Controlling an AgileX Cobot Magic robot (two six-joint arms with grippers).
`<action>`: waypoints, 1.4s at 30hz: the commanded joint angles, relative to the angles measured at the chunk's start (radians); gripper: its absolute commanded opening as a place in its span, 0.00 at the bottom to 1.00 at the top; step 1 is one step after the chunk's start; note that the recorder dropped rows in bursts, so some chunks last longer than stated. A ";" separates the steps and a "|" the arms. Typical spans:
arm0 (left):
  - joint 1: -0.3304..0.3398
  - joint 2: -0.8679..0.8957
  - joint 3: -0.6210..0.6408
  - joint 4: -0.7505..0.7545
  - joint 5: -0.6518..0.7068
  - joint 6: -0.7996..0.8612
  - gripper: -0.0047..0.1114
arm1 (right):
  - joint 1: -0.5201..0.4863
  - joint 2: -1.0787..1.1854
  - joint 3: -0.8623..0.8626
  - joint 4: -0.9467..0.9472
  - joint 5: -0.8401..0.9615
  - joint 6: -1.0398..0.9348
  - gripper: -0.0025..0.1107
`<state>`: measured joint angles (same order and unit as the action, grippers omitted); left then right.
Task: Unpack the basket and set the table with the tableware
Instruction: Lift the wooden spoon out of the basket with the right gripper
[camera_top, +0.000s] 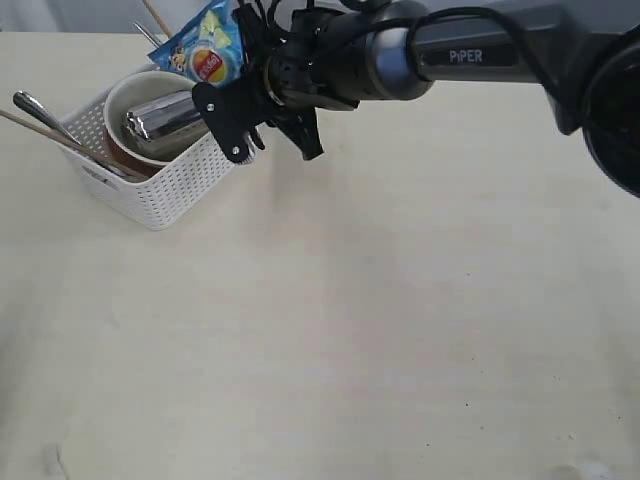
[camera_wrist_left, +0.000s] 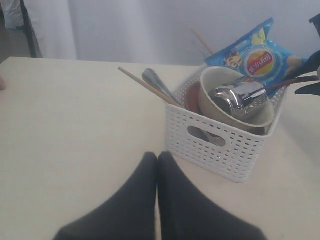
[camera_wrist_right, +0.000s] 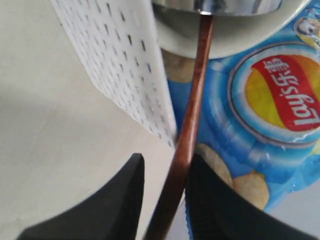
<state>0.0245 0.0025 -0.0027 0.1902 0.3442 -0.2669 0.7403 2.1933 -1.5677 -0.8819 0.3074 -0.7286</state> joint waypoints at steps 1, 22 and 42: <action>-0.004 -0.003 0.003 -0.003 -0.005 0.001 0.04 | -0.004 0.003 -0.002 -0.007 0.046 0.007 0.27; -0.004 -0.003 0.003 -0.003 -0.005 0.001 0.04 | 0.023 -0.019 -0.002 -0.016 0.038 0.011 0.02; -0.004 -0.003 0.003 -0.003 -0.005 0.001 0.04 | 0.031 -0.143 -0.002 -0.018 0.152 0.011 0.02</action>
<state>0.0245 0.0025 -0.0027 0.1902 0.3442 -0.2669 0.7705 2.0733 -1.5684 -0.9015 0.4338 -0.7114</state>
